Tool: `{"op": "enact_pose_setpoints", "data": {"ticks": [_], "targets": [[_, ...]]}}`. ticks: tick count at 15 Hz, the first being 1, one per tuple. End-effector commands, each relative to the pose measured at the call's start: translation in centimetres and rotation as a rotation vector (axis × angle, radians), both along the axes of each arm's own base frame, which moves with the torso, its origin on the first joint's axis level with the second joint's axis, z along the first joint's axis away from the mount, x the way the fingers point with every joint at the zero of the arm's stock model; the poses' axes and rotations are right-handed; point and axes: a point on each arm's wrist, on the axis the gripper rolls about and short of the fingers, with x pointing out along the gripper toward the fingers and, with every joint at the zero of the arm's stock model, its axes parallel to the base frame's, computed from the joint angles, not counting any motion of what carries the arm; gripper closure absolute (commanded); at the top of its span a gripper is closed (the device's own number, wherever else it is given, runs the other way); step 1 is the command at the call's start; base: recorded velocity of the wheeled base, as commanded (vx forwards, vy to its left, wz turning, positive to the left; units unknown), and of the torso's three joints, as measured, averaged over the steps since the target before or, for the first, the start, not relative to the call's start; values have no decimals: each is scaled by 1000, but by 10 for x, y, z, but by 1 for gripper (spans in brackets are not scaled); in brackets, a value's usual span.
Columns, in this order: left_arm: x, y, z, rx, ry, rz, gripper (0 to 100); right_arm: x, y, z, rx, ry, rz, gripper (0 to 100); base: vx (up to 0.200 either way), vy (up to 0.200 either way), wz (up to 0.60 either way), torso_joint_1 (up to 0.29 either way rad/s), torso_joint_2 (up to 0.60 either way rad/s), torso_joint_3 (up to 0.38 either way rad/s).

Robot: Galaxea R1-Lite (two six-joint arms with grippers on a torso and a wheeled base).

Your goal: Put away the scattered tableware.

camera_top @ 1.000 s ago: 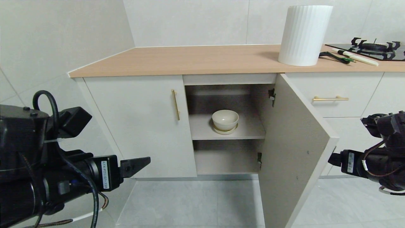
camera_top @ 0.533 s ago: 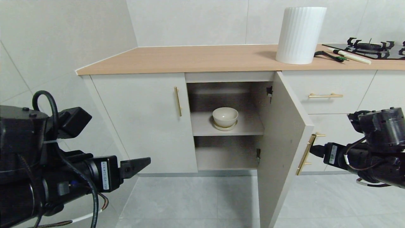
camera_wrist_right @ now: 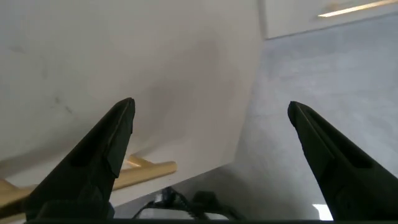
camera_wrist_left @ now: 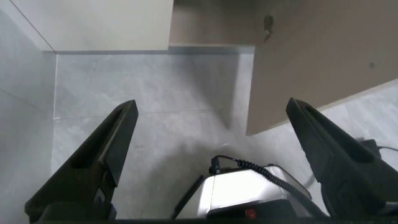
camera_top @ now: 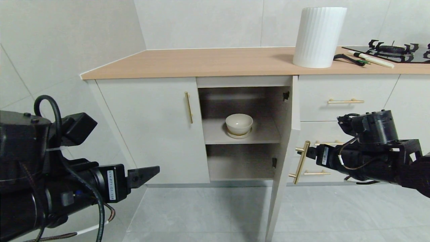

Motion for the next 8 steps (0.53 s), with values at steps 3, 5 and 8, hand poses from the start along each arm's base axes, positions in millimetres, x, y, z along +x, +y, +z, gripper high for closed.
{"op": "enact_pose_setpoints", "data": {"ticks": [3, 5, 8], "targets": [[1, 0, 2, -12, -24, 3, 0, 36, 33, -10, -63, -21, 112, 0, 0, 0, 0, 0, 0, 0], [0, 0, 2, -14, -26, 3, 0, 52, 49, -13, -63, -34, 161, 0, 0, 0, 0, 0, 0, 0], [0, 0, 2, -12, -27, 3, 0, 65, 62, -16, -58, -48, 192, 0, 0, 0, 0, 0, 0, 0]]}}
